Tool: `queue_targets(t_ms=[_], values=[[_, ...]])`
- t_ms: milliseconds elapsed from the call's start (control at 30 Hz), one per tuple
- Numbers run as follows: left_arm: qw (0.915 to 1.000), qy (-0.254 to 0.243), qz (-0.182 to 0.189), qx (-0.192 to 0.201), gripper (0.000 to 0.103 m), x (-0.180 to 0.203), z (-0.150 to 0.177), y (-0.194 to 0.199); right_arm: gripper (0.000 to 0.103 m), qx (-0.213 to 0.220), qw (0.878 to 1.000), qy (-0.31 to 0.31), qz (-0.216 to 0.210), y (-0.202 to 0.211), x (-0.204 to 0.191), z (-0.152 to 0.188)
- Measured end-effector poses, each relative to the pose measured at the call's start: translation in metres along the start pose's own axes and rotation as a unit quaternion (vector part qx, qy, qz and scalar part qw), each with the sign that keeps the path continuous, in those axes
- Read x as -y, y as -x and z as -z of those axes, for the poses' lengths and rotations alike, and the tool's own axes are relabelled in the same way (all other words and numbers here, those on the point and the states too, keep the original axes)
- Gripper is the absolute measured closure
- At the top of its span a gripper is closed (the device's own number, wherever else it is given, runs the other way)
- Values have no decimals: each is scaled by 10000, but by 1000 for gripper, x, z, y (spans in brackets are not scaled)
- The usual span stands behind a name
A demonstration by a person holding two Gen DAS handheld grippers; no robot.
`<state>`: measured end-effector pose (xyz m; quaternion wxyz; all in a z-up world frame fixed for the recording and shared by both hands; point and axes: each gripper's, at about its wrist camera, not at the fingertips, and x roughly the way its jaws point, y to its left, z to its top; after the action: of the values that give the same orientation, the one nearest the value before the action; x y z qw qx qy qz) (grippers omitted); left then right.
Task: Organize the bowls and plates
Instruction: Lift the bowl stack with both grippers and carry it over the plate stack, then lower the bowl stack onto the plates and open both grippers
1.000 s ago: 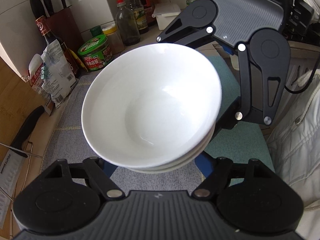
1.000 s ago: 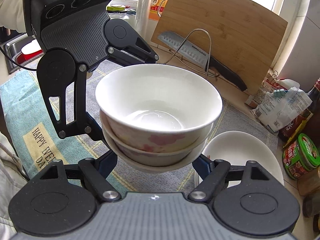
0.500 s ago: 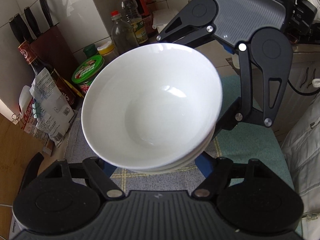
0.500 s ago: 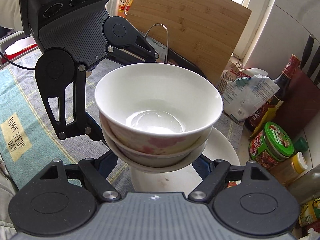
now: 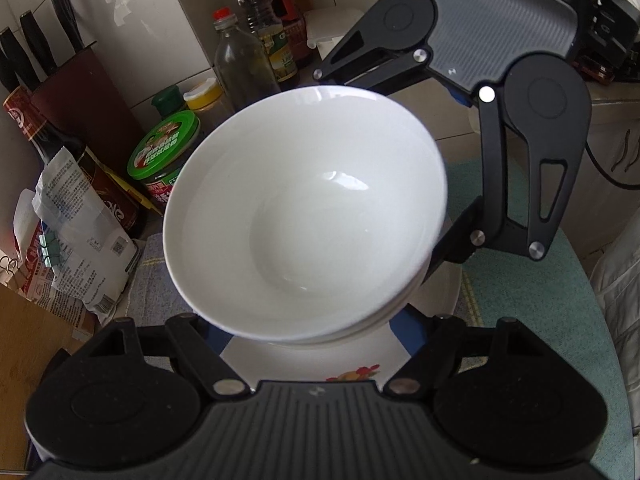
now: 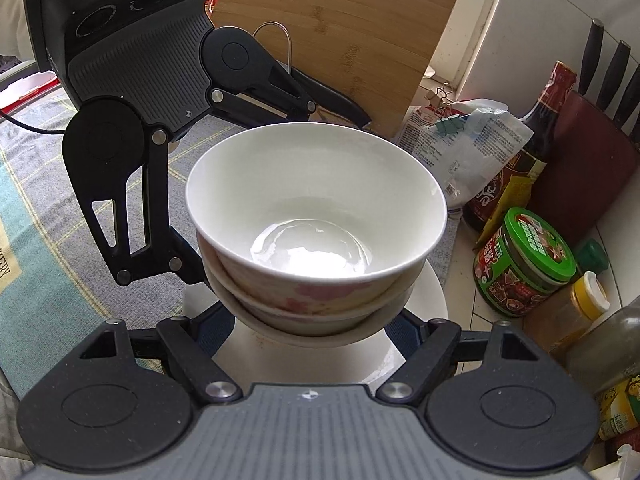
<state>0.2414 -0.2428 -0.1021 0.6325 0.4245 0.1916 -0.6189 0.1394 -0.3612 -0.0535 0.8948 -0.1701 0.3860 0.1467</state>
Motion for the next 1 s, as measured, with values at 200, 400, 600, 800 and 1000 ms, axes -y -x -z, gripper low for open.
queue_targets(t_ms=[200, 400, 600, 800, 1000], values=[[10000, 33, 60, -43, 23, -4, -1, -10, 18, -50, 10000, -58, -40, -7, 7, 3], [9999, 115, 96, -82, 23, -6, -1, -16, 18, -93, 9999, -133, -43, -12, 12, 5], [9997, 196, 134, -85, 23, -8, -1, -19, 18, -114, 9998, -171, -33, -13, 13, 6], [9994, 262, 189, -90, 23, -9, 1, -21, 18, -111, 9997, -208, -21, -14, 12, 7], [9992, 371, 108, -73, 20, -9, 3, -23, 18, -65, 9997, -225, 23, -13, 11, 6]])
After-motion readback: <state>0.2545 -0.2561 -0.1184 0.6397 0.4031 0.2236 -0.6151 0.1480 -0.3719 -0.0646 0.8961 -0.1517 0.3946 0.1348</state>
